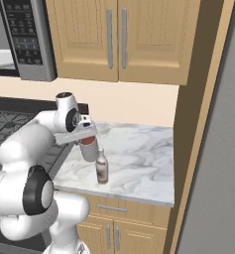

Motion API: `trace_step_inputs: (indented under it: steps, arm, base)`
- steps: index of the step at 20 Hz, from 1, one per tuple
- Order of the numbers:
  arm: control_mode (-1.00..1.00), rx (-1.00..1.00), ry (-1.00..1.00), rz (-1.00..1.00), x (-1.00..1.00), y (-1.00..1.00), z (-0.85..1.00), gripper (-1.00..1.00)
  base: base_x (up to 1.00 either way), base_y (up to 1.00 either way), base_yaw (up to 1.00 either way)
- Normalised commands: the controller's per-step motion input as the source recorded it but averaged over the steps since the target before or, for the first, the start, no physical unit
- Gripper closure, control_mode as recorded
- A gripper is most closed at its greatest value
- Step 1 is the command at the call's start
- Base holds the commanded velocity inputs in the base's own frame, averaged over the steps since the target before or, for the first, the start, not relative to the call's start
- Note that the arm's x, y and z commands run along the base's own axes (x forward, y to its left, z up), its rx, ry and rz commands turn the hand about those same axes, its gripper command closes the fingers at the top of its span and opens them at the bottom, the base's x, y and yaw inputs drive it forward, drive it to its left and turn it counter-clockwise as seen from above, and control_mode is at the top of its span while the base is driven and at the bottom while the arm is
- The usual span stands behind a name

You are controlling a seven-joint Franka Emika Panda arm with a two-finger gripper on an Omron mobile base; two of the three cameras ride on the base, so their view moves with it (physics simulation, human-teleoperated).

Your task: Place the microwavable item in the microwave. Then, close the microwave door and press the start button.

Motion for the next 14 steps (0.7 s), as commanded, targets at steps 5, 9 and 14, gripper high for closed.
trace_step_inputs:
  steps: [5,9,14]
  arm:
    - [-1.00,-0.02,0.01,0.00,-0.57,0.18,0.85,1.00]
    - [-1.00,-0.04,0.09,0.00,-0.30,0.42,0.47,1.00]
    - [-1.00,-0.08,0.08,0.04,-0.03,0.41,-0.11,1.00]
  base:
    - [0.00,0.00,0.00]
    - [0.00,0.00,0.00]
    - [0.00,0.00,0.00]
